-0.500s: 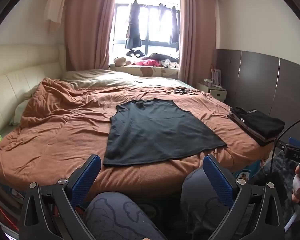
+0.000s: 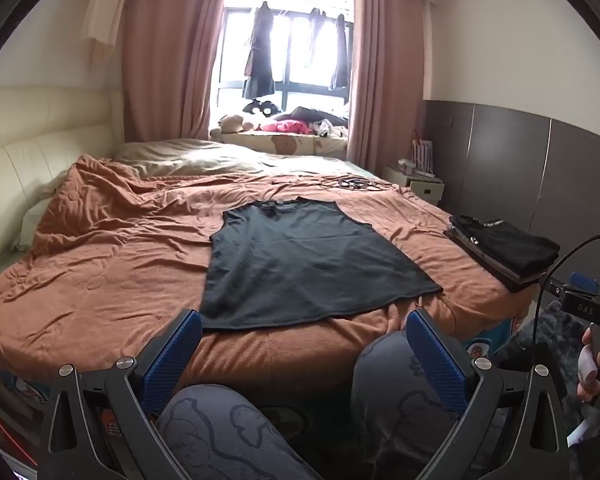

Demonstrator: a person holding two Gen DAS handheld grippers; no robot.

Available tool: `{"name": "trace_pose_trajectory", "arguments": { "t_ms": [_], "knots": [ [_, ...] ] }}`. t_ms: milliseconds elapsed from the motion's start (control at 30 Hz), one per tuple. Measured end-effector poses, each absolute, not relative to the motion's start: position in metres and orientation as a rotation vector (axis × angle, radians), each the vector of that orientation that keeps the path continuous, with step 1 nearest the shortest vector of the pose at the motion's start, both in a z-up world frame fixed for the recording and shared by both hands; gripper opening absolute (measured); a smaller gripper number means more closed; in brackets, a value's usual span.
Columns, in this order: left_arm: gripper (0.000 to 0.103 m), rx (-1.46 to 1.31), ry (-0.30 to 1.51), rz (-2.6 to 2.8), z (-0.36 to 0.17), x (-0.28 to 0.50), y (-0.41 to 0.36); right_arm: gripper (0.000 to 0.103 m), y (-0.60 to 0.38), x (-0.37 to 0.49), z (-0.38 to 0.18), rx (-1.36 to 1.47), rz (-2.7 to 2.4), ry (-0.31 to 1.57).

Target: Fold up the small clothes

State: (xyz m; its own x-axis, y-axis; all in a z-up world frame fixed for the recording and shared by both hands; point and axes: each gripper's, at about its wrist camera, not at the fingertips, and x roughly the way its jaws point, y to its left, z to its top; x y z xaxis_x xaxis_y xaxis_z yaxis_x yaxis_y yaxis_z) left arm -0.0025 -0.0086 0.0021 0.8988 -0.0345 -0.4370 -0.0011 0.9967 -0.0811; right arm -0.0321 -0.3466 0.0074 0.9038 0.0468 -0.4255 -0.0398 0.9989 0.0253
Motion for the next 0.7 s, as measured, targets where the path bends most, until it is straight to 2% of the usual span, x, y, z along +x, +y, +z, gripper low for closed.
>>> {"name": "trace_pose_trajectory", "arguments": {
  "t_ms": [700],
  "knots": [
    [0.103, -0.081, 0.463, -0.011, 0.017, -0.008, -0.003, 0.103, -0.347, -0.037, 0.014, -0.007, 0.040, 0.419]
  ]
}}
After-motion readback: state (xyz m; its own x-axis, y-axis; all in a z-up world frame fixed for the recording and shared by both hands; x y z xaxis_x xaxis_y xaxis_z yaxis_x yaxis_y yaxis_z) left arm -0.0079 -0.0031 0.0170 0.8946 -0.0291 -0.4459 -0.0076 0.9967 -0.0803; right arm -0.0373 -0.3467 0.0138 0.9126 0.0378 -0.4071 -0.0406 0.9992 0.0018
